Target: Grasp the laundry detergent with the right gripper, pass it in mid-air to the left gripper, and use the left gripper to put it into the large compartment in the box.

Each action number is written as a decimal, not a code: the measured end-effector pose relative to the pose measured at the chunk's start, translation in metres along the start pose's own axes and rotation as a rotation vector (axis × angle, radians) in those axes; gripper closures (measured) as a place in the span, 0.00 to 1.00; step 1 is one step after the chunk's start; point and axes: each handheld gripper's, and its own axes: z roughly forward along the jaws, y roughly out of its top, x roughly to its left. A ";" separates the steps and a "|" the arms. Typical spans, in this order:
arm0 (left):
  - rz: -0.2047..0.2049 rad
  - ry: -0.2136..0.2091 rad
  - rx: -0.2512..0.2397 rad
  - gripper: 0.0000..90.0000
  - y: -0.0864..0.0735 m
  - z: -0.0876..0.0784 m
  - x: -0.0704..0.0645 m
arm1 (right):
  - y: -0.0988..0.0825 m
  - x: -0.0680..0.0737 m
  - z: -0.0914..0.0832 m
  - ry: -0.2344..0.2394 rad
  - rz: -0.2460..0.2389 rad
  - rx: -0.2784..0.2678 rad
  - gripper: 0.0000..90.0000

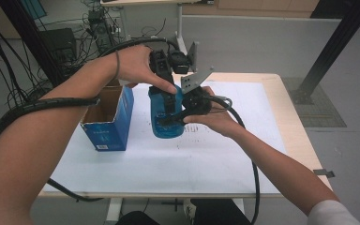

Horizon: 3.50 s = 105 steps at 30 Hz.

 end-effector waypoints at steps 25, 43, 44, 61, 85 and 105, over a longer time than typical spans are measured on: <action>0.002 0.008 0.002 0.07 0.002 -0.002 0.000 | -0.001 0.000 -0.003 -0.003 0.005 0.000 0.50; 0.003 0.014 0.003 0.07 0.000 -0.005 -0.001 | -0.001 0.001 -0.001 -0.007 0.008 0.002 0.50; 0.002 0.015 0.005 0.07 0.000 -0.005 -0.001 | -0.001 0.001 -0.001 -0.005 0.006 0.001 0.50; 0.012 0.016 0.014 0.10 0.003 -0.005 -0.003 | -0.001 0.002 -0.002 -0.008 0.008 0.003 0.50; 0.029 0.003 0.020 0.40 0.000 -0.001 -0.004 | 0.000 0.005 -0.003 -0.003 -0.024 0.005 0.50; 0.053 0.012 0.043 0.41 0.002 0.001 -0.003 | -0.002 0.004 -0.002 -0.010 -0.030 0.001 0.49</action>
